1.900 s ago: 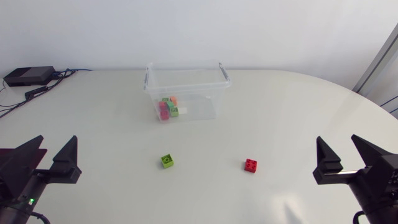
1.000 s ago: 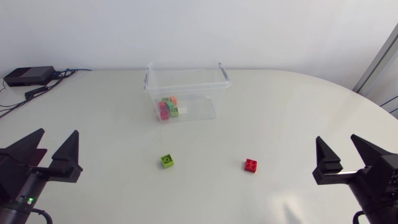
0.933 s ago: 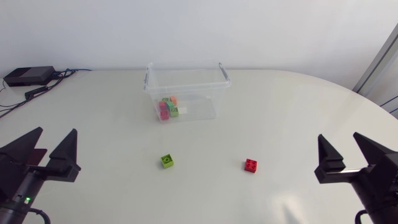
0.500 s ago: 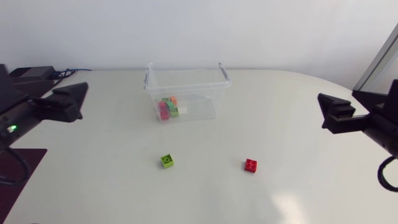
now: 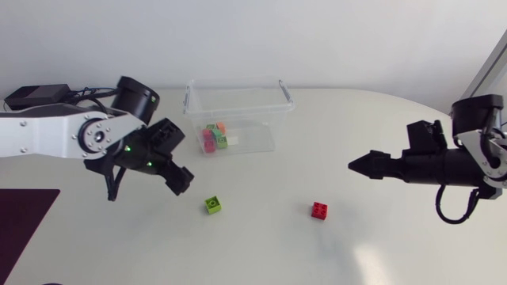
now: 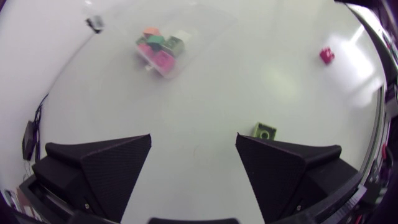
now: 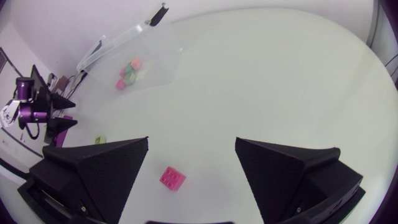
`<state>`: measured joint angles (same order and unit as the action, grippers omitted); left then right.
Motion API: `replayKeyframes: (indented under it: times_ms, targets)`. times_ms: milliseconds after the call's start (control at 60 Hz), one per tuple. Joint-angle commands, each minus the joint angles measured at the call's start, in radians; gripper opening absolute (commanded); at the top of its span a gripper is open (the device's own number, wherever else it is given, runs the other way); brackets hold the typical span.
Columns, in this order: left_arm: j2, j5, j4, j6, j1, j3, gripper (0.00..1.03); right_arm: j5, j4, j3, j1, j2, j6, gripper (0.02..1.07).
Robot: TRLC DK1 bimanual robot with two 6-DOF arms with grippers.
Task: Place the duplo bricks in the container
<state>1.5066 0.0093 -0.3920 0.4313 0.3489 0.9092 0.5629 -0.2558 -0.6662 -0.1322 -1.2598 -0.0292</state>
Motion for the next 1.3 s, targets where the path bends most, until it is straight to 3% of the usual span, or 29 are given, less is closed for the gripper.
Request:
replayKeyframes:
  times_ms: [0, 50, 117, 250, 450, 750, 933, 1067, 1167, 1217, 1283]
  targets:
    - [0.044, 0.058, -0.010, 0.175, 0.018, -0.026, 0.97, 0.092, -0.068, -0.036, -0.020, -0.087, -0.118, 1.03]
    - [0.070, 0.143, -0.022, 0.208, 0.013, -0.032, 0.97, 0.078, -0.161, -0.081, -0.018, -0.144, -0.195, 1.03]
    - [0.086, 0.172, -0.036, 0.224, 0.021, -0.041, 0.97, 0.026, -0.287, -0.136, 0.002, -0.201, -0.344, 1.03]
    - [0.099, 0.190, -0.024, 0.274, 0.067, -0.072, 0.97, 0.020, -0.226, -0.111, 0.057, -0.196, -0.413, 1.03]
    - [0.168, 0.225, 0.005, 0.353, 0.064, -0.069, 0.97, -0.024, -0.224, -0.092, 0.178, -0.167, -0.609, 1.03]
    - [0.261, 0.239, 0.064, 0.379, 0.081, -0.066, 0.91, -0.044, -0.258, -0.141, 0.192, -0.306, -0.802, 1.03]
    - [0.277, 0.239, 0.096, 0.377, 0.098, -0.064, 0.91, -0.095, -0.211, -0.110, 0.226, -0.349, -0.841, 1.03]
    - [0.280, 0.239, 0.124, 0.379, 0.107, -0.067, 0.84, -0.150, -0.140, -0.067, 0.260, -0.357, -0.836, 1.03]
    - [0.297, 0.238, 0.143, 0.388, 0.107, -0.066, 0.66, -0.170, -0.092, -0.044, 0.272, -0.357, -0.833, 1.02]
    - [0.305, 0.238, 0.166, 0.399, 0.111, -0.073, 0.51, -0.170, -0.091, -0.047, 0.273, -0.366, -0.838, 1.02]
    - [0.308, 0.238, 0.180, 0.419, 0.113, -0.081, 0.49, -0.170, -0.089, -0.049, 0.276, -0.378, -0.842, 1.02]
